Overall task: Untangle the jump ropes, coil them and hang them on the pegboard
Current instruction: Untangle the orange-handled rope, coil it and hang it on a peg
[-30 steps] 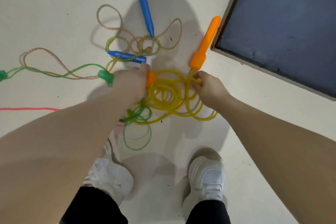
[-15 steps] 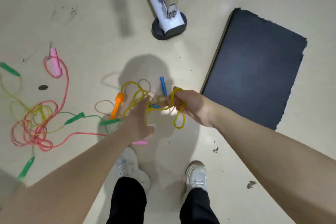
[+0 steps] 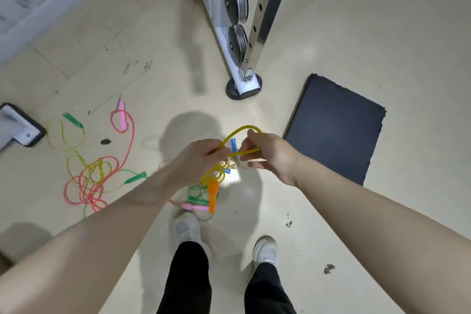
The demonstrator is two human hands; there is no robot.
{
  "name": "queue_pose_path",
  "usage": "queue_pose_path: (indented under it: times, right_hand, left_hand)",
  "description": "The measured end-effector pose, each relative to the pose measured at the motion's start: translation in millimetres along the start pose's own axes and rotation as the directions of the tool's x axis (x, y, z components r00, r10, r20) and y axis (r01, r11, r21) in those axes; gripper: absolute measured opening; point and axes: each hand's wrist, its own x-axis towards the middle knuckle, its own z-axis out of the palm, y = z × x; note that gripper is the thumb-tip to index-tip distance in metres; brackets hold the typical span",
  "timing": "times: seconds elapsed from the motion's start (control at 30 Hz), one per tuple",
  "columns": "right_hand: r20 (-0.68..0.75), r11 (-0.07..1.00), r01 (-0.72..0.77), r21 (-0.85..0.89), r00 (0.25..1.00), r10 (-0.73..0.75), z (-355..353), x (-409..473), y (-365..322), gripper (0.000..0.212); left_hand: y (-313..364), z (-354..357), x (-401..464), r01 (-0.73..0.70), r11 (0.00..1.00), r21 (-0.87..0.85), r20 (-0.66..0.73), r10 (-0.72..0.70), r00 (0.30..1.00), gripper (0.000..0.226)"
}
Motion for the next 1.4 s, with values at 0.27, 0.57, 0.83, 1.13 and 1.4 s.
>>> queue_pose_path:
  times: [0.27,0.57,0.83,1.13,1.4]
  right_hand:
    - [0.320,0.937,-0.132,0.322,0.947,0.024,75,-72,-111,0.053]
    - [0.186,0.811,-0.048,0.583,0.980,-0.076,155,-114,-211,0.022]
    - [0.031,0.607,0.024,0.794,0.996,-0.080,161,-124,-260,0.026]
    - [0.064,0.889,0.359,-0.284,0.932,-0.356,150,-101,-249,0.050]
    - [0.742,0.630,0.636,-0.445,0.656,-0.139,137,-122,-274,0.009]
  left_hand:
    - [65,-82,-58,-0.028,0.999,0.034,-0.501,0.041,0.864,0.038]
    - [102,-134,-130,-0.079,0.870,-0.486,-0.083,0.044,0.996,0.053]
    - [78,-203,-160,0.186,0.976,0.109,-0.108,-0.175,0.979,0.029]
    - [165,-228,-178,-0.104,0.889,-0.447,-0.301,-0.040,0.953,0.033]
    - [202,-217,-192,-0.364,0.564,-0.741,-0.434,0.011,0.901,0.023]
